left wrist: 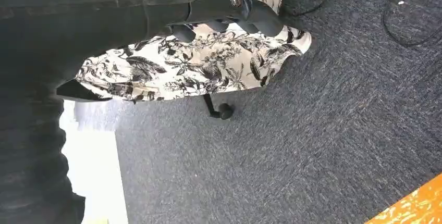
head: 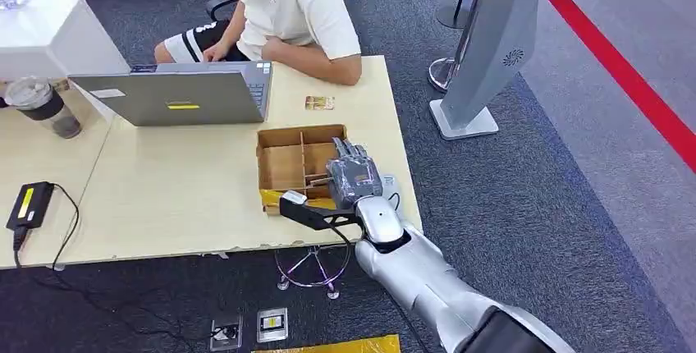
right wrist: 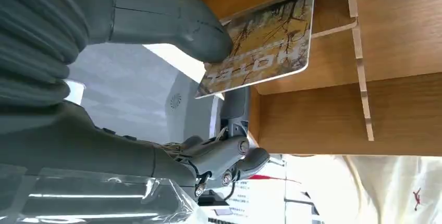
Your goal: Pass the card to the sensor for recognition and then transmit it.
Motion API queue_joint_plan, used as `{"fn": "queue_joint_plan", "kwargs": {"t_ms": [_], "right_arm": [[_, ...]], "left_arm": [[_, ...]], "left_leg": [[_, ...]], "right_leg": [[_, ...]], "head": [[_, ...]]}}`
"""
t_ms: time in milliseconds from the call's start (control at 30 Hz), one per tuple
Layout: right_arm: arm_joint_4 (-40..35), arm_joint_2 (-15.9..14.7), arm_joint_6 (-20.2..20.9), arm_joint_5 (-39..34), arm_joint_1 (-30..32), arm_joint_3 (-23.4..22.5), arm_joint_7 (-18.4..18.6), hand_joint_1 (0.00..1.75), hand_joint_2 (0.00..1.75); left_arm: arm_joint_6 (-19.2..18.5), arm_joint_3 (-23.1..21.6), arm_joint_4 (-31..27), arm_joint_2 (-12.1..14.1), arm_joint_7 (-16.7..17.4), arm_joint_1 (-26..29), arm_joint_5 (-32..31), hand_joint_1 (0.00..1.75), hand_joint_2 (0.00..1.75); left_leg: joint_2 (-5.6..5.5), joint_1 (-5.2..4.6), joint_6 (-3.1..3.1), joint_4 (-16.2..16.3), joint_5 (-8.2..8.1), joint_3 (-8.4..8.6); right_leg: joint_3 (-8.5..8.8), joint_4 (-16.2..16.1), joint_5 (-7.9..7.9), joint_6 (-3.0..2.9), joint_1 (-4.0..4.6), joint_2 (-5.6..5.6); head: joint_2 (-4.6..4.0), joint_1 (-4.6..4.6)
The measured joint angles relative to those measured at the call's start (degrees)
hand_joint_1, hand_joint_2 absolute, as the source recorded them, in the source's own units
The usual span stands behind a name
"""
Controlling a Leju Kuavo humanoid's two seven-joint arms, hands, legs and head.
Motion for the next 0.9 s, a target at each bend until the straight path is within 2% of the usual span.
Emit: {"fn": "queue_joint_plan", "kwargs": {"t_ms": [267,433,633,767,900], "right_arm": [[0.00,0.00,-0.09,0.00,0.00,0.00,-0.37,1.47,1.75],[0.00,0.13,-0.20,0.18,0.00,0.00,-0.66,1.57,1.75],[-0.42,0.50,-2.58,-0.15,-0.01,0.00,-1.95,1.57,1.75],[-6.66,0.55,-6.91,-3.15,0.47,-0.81,-4.13,1.75,1.75],[-21.00,-1.00,-7.28,-4.28,2.86,-2.31,-3.08,1.75,1.75]], "left_arm": [[0.02,0.00,0.00,0.00,0.15,0.00,0.11,0.00,1.75],[0.04,0.00,0.00,0.00,0.50,0.00,0.35,0.00,1.75],[0.04,0.04,0.00,-0.02,0.92,0.01,0.74,0.00,1.75],[-0.02,0.13,0.00,-0.02,0.94,0.04,0.96,0.00,1.75],[-0.17,0.15,0.00,0.00,0.90,0.17,0.92,0.00,1.75]], "left_leg": [[0.00,0.00,0.00,0.00,0.00,0.00],[0.00,0.00,0.00,0.00,0.00,0.00],[0.00,0.00,0.00,0.00,0.01,0.00],[0.00,0.00,0.00,0.00,0.02,0.02],[0.00,0.00,0.00,0.00,0.02,0.03]], "right_leg": [[0.01,0.00,0.00,0.00,0.00,0.00],[0.01,0.01,0.00,0.00,0.00,0.00],[0.02,0.02,0.00,0.00,0.00,0.00],[-0.01,0.02,0.01,-0.01,0.00,0.00],[-0.01,0.00,0.01,-0.01,0.00,-0.02]], "head": [[0.00,0.02],[0.00,0.00],[0.00,0.02],[0.00,0.02],[0.00,-0.04]]}}
